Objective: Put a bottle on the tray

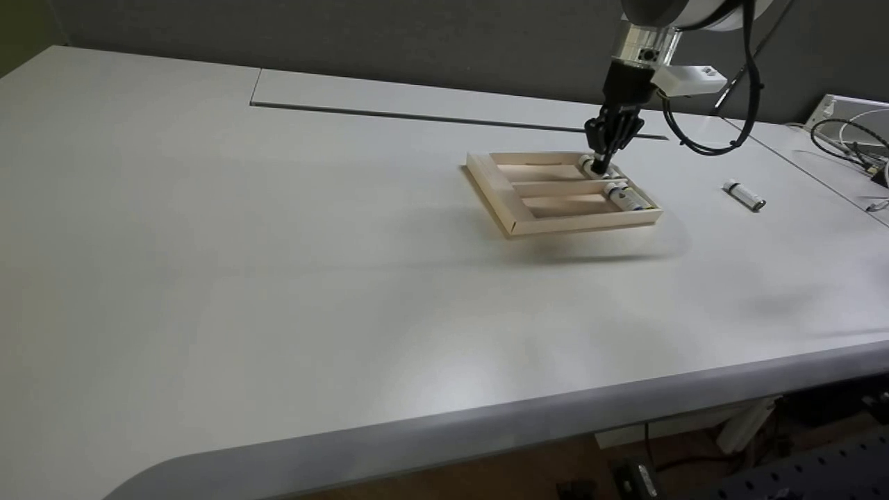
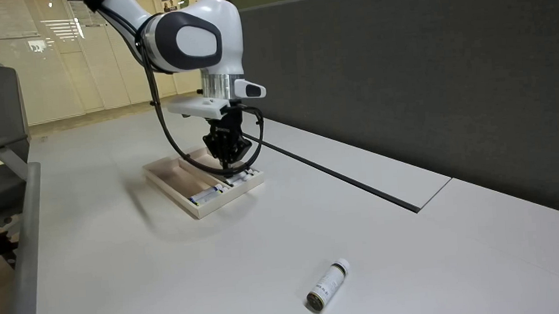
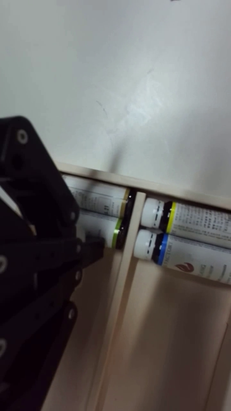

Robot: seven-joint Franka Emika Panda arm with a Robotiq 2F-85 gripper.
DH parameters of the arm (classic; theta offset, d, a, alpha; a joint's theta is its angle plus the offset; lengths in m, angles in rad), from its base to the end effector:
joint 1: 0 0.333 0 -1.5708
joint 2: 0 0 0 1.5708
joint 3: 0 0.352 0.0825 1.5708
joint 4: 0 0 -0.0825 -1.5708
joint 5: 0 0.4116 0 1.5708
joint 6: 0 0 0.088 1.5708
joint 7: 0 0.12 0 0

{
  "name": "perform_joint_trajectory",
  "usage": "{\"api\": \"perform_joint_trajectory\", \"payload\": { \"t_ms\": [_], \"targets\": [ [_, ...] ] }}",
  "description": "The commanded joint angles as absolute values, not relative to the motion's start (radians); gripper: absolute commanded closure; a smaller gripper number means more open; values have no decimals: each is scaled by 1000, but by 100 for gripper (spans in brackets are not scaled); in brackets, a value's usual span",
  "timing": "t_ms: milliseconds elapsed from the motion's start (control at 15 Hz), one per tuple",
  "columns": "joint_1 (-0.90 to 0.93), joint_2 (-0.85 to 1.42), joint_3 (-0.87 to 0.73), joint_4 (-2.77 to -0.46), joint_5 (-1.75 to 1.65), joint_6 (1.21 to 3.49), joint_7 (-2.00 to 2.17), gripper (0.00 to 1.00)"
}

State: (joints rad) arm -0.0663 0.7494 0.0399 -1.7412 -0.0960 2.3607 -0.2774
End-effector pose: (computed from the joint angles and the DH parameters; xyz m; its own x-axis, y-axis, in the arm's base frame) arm 0.6868 -0.0220 0.1270 0.9424 0.3071 -0.1328 0.3091 -0.9510 -0.0055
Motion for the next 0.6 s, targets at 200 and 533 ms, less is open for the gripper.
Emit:
{"api": "perform_joint_trajectory", "payload": {
  "t_ms": [200,533],
  "targets": [
    [-104,649,68,-1760,-34,2357,-299,100],
    [-114,508,80,-1759,16,2278,-347,74]
  ]
}}
